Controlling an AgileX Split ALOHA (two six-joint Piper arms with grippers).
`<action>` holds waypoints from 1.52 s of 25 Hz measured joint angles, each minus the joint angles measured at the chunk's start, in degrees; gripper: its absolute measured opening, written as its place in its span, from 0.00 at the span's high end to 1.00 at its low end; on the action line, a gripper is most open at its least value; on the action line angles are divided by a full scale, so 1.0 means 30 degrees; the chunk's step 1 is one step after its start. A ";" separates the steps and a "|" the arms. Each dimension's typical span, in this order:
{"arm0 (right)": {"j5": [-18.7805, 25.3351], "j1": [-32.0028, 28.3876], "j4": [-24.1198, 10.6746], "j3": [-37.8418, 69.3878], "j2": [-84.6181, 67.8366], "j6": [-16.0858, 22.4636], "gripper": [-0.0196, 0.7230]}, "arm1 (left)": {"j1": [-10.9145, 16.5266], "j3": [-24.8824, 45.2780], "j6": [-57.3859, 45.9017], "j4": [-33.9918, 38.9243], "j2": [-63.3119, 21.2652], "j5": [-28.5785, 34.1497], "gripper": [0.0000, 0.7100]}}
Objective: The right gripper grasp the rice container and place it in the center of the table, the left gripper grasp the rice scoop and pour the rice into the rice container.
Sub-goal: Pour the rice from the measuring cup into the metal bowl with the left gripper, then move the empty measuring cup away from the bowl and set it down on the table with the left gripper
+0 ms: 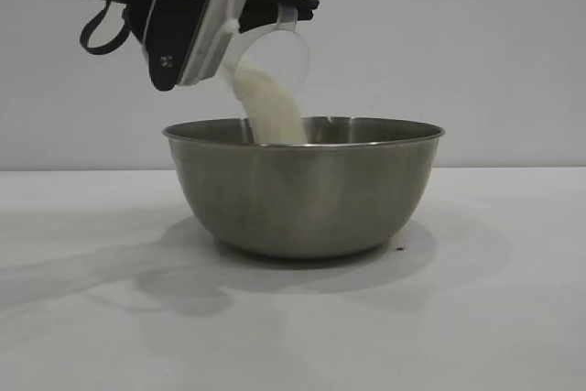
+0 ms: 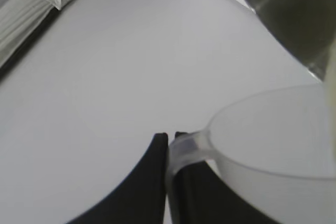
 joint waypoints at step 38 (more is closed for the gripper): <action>0.0000 0.0000 0.0000 0.0000 0.0000 0.0000 0.25 | -0.0146 0.0503 -3.1313 -1.4660 0.0000 -0.2304 1.00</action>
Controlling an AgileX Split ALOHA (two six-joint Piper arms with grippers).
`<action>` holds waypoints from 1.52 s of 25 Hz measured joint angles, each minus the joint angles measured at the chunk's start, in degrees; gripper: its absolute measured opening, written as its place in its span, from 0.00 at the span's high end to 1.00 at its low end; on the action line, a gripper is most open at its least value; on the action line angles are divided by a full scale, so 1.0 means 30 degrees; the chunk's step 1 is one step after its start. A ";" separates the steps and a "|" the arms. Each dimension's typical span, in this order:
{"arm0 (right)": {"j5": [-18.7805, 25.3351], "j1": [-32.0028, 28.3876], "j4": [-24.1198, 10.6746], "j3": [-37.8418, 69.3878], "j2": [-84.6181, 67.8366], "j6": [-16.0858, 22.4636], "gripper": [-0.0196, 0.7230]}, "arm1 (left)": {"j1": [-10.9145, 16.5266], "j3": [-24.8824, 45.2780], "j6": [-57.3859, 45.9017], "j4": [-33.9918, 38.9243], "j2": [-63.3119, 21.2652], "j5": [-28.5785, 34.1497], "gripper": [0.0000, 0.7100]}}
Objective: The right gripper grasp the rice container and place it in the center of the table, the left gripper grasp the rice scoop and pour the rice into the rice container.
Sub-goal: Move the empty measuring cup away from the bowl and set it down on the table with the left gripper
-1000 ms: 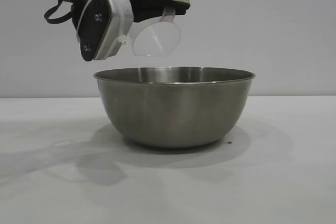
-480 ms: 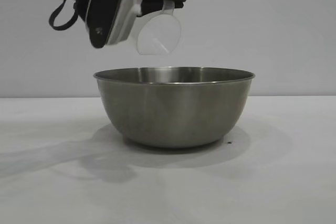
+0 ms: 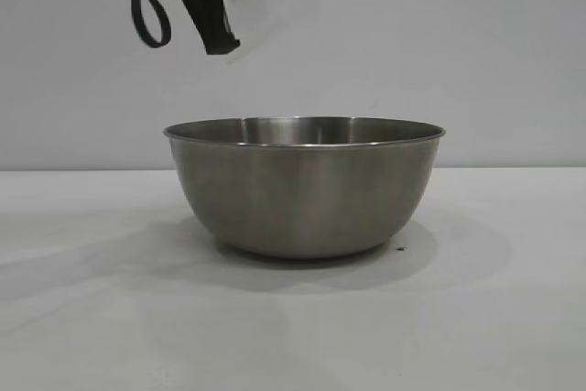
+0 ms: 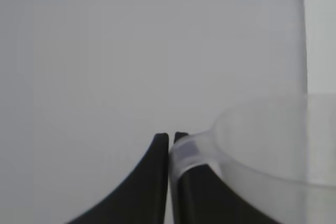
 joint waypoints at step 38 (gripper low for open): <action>0.0000 0.0000 0.0000 0.0000 0.0000 0.0000 0.25 | 0.0000 0.4733 -0.5268 -0.8770 0.4007 0.0000 1.00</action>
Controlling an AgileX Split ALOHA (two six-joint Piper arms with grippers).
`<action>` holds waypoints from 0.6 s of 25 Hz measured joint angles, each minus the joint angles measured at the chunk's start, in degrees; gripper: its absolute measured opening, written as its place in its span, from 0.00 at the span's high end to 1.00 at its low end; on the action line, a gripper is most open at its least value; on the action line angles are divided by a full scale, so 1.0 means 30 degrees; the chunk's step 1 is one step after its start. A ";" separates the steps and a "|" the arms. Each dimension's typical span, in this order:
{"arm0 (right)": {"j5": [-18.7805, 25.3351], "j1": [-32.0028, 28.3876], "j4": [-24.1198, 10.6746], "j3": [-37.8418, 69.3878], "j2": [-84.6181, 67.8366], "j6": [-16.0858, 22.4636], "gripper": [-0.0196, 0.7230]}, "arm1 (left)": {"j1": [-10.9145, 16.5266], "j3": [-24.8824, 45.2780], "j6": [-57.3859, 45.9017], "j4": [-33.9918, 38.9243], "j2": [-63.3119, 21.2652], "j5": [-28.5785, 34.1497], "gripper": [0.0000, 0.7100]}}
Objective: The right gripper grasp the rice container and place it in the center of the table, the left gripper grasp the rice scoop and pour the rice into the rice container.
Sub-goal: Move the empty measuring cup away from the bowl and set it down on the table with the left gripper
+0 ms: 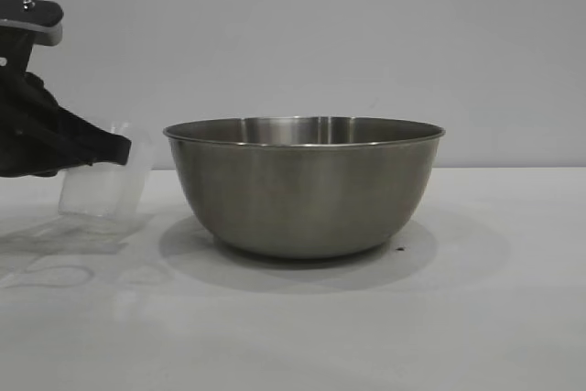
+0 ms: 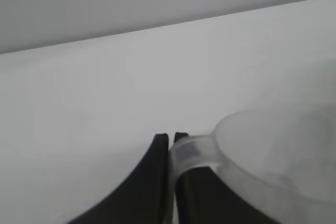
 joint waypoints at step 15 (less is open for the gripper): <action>0.0000 0.0000 0.0000 0.0000 0.0000 0.0000 0.25 | 0.0000 0.2103 -0.0170 0.0000 -0.0135 0.0000 0.59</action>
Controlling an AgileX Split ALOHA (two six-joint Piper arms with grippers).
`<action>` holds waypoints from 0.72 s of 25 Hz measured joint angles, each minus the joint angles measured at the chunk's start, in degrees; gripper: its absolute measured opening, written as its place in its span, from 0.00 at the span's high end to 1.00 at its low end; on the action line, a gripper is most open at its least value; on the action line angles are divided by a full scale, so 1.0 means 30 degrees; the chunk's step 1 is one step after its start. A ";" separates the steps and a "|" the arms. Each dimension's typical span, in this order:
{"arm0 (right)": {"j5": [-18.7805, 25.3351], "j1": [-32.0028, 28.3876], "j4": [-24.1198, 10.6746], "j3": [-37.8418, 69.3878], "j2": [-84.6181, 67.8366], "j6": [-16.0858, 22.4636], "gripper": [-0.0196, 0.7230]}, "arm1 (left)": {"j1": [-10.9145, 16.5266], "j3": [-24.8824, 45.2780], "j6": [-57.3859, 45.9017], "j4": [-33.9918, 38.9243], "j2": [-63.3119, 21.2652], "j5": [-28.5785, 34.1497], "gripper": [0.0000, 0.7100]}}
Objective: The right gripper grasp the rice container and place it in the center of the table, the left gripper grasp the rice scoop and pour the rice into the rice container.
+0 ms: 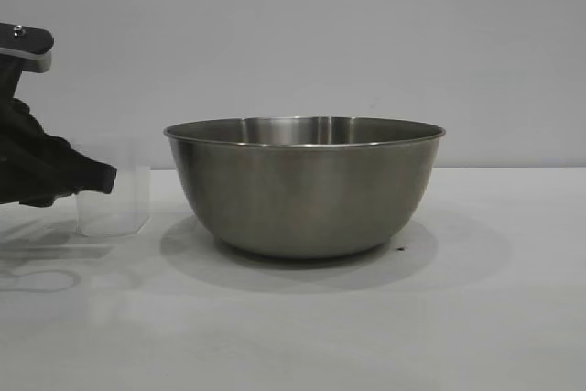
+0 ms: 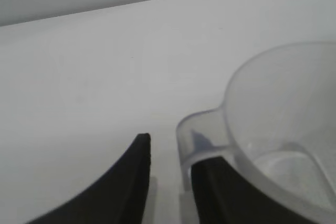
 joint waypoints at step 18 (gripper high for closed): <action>0.0000 0.0000 0.0034 0.0000 0.0000 0.0000 0.25 | 0.0000 0.3570 -0.0383 0.3884 -1.0446 0.3842 0.62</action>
